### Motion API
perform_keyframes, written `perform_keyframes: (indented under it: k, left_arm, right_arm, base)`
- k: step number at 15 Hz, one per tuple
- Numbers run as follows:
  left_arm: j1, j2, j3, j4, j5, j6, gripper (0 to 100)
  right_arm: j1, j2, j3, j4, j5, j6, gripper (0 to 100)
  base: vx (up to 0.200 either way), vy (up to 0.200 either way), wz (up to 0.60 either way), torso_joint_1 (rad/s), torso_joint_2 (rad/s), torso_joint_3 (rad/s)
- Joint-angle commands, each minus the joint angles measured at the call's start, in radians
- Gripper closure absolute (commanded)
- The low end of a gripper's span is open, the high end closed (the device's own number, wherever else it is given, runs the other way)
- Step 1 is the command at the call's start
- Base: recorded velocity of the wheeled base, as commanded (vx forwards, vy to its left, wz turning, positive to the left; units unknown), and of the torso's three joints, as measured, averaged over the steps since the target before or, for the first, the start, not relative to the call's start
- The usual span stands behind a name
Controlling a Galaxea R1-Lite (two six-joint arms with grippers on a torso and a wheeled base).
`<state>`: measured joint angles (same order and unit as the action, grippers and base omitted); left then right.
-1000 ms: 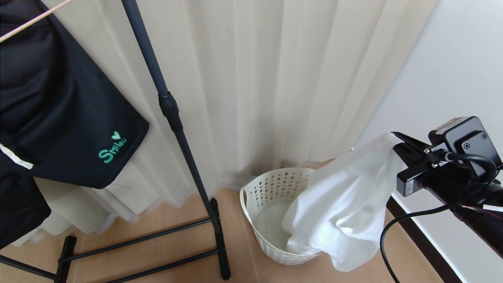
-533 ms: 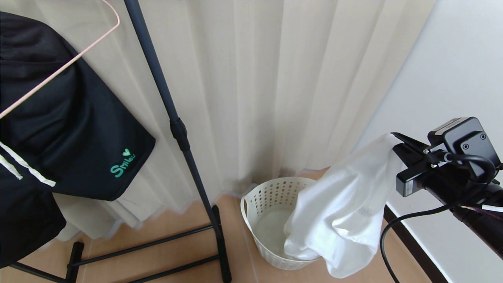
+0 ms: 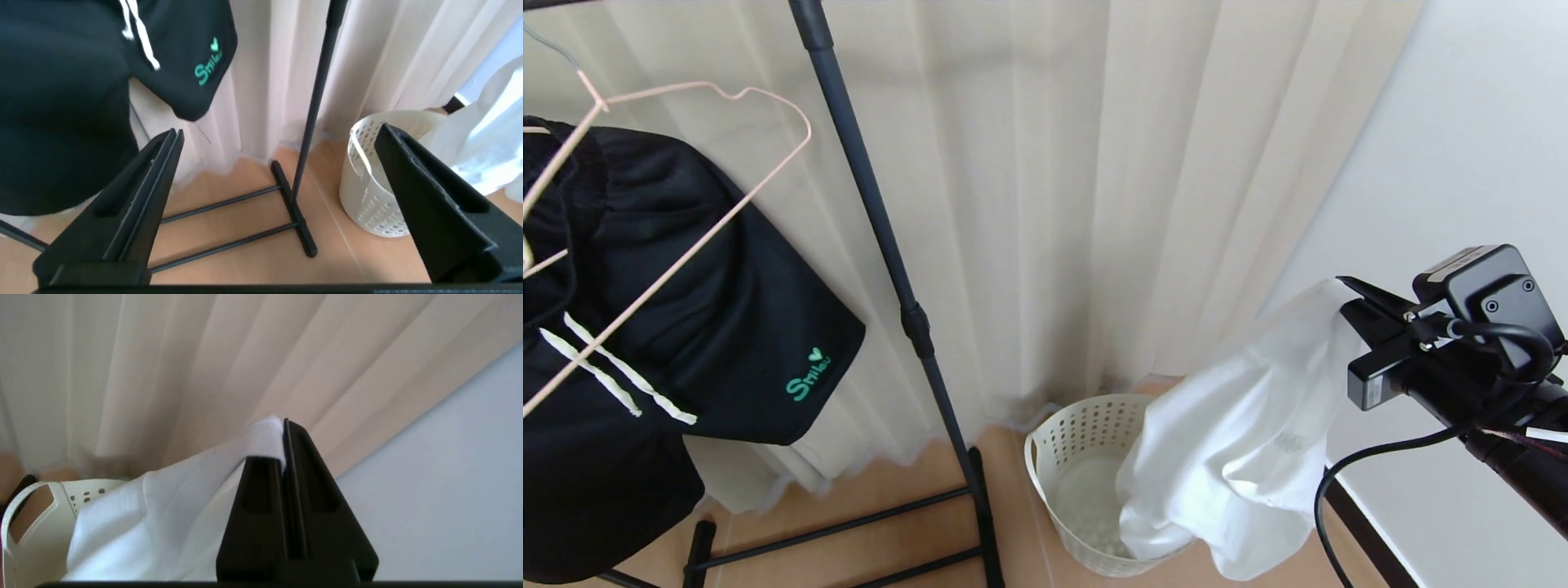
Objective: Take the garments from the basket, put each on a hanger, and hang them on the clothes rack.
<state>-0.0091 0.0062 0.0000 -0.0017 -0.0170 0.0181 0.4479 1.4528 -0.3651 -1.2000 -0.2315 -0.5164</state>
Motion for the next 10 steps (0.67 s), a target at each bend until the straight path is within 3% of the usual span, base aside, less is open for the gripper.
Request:
perform_keyframes:
  k: [1,10]
  left_arm:
    - [0.0,0.001,0.0,0.0,0.0,0.0,0]
    - [0.0,0.001,0.0,0.0,0.0,-0.001,0]
  right_arm:
    - [0.0,0.003,0.0,0.0,0.0,-0.001,100]
    - [0.002,0.003,0.003,0.0,0.003,-0.001,100]
  base:
    - [0.0,0.0,0.0,0.168,-0.52,-0.271]
    - [0.0,0.0,0.0,0.22,-0.57,-0.254]
